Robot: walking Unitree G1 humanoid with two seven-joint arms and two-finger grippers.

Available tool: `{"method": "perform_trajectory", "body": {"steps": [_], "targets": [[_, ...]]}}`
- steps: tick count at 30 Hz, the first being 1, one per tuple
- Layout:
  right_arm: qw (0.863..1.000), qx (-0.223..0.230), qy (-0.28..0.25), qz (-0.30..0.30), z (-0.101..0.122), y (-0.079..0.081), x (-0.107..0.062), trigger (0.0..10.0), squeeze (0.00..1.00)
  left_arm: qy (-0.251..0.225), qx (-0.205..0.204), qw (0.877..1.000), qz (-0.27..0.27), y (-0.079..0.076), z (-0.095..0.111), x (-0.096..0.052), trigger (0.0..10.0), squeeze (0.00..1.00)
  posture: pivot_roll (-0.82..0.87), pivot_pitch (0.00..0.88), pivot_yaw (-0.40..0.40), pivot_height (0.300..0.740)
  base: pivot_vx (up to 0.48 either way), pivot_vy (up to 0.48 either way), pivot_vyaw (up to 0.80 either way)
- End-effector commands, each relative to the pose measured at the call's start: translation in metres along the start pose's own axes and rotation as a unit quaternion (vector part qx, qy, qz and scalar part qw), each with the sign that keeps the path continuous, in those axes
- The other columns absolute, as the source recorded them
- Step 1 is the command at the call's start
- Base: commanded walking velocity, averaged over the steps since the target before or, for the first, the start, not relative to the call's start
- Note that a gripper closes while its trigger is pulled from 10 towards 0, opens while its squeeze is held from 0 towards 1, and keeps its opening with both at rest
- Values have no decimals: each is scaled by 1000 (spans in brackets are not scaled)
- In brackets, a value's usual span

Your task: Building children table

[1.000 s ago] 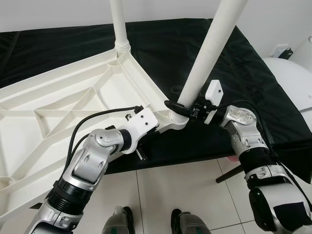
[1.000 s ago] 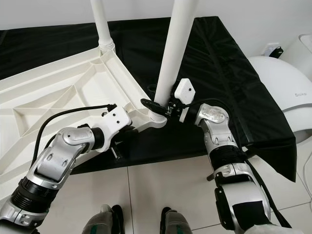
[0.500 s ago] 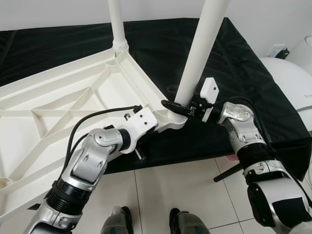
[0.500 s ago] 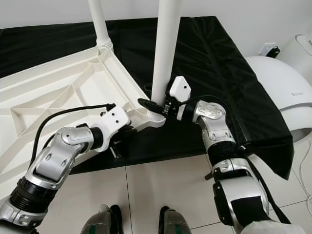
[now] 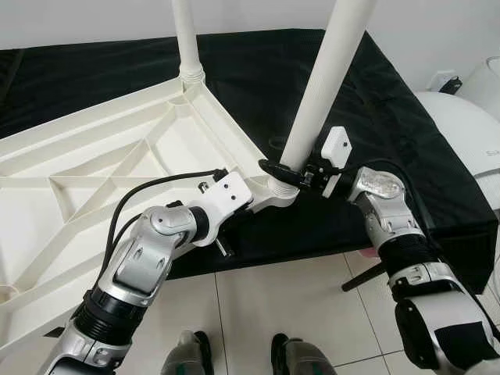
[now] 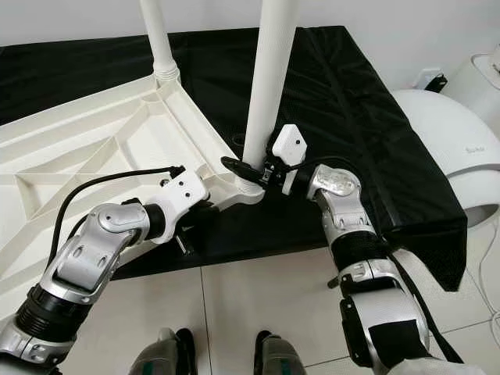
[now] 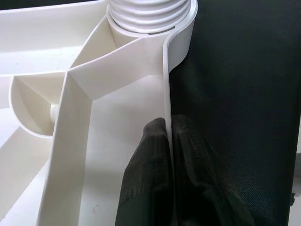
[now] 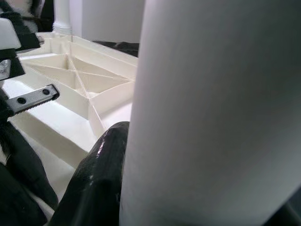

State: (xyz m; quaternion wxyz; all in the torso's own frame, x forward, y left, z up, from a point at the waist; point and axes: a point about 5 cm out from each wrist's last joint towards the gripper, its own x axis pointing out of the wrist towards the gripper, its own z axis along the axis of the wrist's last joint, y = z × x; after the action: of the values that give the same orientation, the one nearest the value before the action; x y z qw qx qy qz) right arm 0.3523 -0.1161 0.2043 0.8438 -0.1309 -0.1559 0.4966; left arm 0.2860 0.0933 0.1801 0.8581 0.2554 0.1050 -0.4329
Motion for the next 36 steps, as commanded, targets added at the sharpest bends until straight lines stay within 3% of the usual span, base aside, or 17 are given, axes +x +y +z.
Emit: {"method": "perform_trajectory", "body": {"steps": [1, 13, 36], "targets": [[998, 45, 45, -19, -26, 10, -11, 10000, 0, -5, 3, 1000, 20, -2, 2, -1, 10000, 0, -75, 211, -14, 740, 0, 0, 0], [996, 57, 42, -55, -28, 9, -16, 10000, 0, -3, 4, 1000, 19, -1, 2, -1, 10000, 0, -78, 217, -10, 740, 0, 0, 0], [994, 62, 25, -85, -22, 12, -10, 10000, 0, -3, 5, 1000, 24, 1, 2, -1, 10000, 0, -76, 219, -11, 740, 0, 0, 0]]}}
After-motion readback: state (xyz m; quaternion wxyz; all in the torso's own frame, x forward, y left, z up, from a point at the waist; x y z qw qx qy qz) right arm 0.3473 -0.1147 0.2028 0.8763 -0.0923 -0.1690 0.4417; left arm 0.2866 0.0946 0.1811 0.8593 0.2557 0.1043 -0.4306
